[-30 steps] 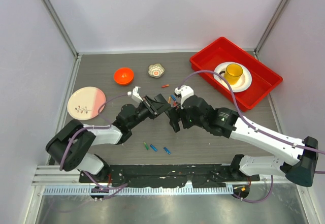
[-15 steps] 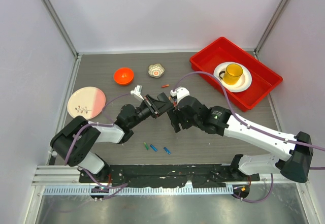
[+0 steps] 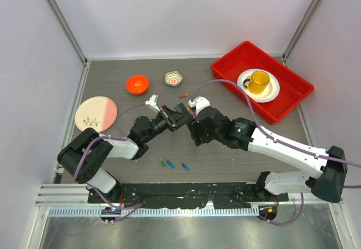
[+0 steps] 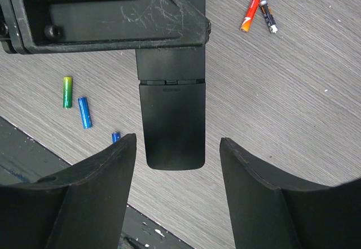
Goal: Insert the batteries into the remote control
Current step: Remove the battery cover from the remote control.
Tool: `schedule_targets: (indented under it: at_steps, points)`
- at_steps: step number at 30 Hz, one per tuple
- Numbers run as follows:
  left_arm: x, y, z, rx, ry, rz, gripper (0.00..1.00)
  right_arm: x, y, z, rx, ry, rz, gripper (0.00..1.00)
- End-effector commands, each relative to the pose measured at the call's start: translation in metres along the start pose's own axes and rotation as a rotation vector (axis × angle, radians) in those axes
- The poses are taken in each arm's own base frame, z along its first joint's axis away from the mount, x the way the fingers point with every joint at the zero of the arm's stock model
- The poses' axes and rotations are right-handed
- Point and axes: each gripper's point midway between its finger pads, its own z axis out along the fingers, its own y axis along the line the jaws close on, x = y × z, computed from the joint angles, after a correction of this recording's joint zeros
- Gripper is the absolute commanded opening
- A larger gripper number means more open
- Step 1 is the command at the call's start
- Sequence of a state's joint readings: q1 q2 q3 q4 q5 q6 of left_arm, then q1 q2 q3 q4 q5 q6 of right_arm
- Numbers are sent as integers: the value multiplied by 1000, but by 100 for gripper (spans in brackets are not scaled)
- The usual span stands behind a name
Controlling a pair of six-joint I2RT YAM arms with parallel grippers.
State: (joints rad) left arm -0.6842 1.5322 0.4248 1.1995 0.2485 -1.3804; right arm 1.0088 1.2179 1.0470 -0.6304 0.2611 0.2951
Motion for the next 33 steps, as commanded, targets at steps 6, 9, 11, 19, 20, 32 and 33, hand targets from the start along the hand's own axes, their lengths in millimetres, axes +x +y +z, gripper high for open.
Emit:
schedule_targets:
  at_steps: [6,9,11,19,20,32,33]
  points:
    - [-8,-25,5,101,-18,23,0,-12,4,-1,-13,-50,-8,57]
    - [-8,-25,5,99,-17,22,0,-10,4,0,-18,-49,-8,53]
    - [-8,-24,5,98,-19,26,0,-10,3,-1,-15,-53,-5,51]
    - [-9,-16,5,62,-28,39,0,-14,3,-10,-27,-71,1,45]
    - [-9,-16,5,61,-30,39,0,-13,3,-11,-27,-68,2,44]
    - [-15,-14,3,49,-44,48,0,-15,3,-23,-48,-94,20,38]
    - [-16,-14,3,50,-46,48,0,-16,4,-24,-53,-100,27,38]
